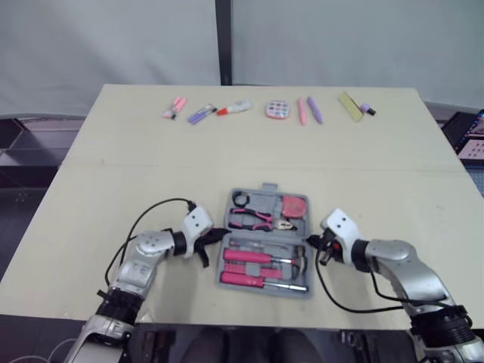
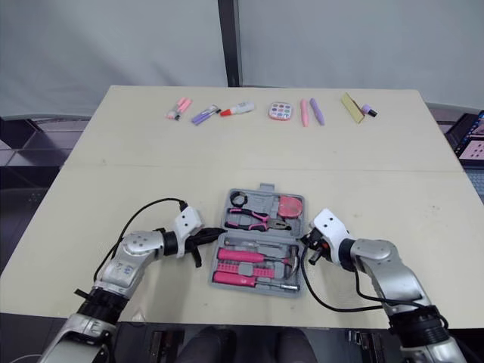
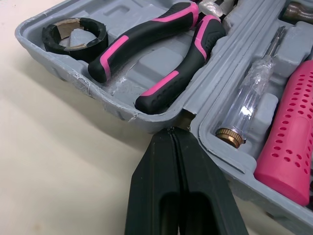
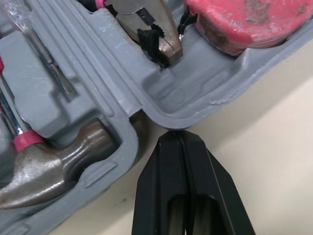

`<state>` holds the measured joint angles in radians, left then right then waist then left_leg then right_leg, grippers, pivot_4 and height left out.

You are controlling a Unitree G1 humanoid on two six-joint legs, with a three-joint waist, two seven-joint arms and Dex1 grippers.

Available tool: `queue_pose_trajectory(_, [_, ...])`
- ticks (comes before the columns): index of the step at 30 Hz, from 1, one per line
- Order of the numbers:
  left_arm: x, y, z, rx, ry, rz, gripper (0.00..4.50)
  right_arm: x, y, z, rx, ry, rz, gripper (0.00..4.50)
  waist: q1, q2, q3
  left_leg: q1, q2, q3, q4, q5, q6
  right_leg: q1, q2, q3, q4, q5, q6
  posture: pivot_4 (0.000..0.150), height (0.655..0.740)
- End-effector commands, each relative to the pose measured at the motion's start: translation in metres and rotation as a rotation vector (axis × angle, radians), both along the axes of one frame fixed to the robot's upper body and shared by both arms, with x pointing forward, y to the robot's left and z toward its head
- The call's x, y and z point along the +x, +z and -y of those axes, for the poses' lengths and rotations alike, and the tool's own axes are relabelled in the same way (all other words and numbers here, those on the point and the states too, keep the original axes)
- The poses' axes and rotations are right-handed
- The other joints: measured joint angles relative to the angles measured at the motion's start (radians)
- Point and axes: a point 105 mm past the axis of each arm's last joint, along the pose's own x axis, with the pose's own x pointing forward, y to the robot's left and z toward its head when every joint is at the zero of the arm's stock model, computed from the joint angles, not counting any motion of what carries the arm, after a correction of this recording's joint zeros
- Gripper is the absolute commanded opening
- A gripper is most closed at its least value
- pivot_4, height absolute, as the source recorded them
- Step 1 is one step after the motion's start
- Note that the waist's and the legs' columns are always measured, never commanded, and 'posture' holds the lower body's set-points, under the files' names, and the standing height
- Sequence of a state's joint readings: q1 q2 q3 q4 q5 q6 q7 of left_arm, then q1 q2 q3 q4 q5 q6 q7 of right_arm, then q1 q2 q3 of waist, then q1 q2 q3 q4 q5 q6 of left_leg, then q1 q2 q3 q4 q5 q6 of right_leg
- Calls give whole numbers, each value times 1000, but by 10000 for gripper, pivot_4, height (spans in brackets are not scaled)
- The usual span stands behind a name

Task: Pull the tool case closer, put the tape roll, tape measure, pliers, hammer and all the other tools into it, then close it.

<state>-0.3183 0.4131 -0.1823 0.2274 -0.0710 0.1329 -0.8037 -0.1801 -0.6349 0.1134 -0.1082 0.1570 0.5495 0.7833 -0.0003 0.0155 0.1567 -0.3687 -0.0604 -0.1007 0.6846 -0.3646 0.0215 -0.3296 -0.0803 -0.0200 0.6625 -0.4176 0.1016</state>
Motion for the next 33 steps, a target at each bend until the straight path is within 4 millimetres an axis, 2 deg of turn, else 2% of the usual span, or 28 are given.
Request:
queue_pose_trajectory(1, [-20, -15, 11, 15, -60, -69, 0, -6, 5, -9, -3, 61, 14, 453, -1, 0, 0, 0, 0, 0, 0, 0, 0, 0, 0, 0, 0, 0, 0, 1500, 7134])
queue_pose_trajectory(8, [-31, -15, 10, 12, -59, -85, 0, -10, 9, -13, 7, 79, 11, 453, -1, 0, 0, 0, 0, 0, 0, 0, 0, 0, 0, 1, 0, 0, 0, 1500, 7134])
queue_pose_trajectory(20, [-48, -17, 8, 8, -53, -115, 0, -38, 7, -19, 19, 136, -61, 453, -1, 0, 0, 0, 0, 0, -1, 0, 0, 0, 0, 1, -1, 0, 0, 1500, 7134])
queue_pose_trajectory(33, [-58, -17, 10, 1, -55, -131, 0, -45, 4, -20, 23, 135, -85, 453, 0, 0, 0, 0, 0, 0, -1, 0, 0, 0, 0, 1, -1, 0, 0, 1500, 7134])
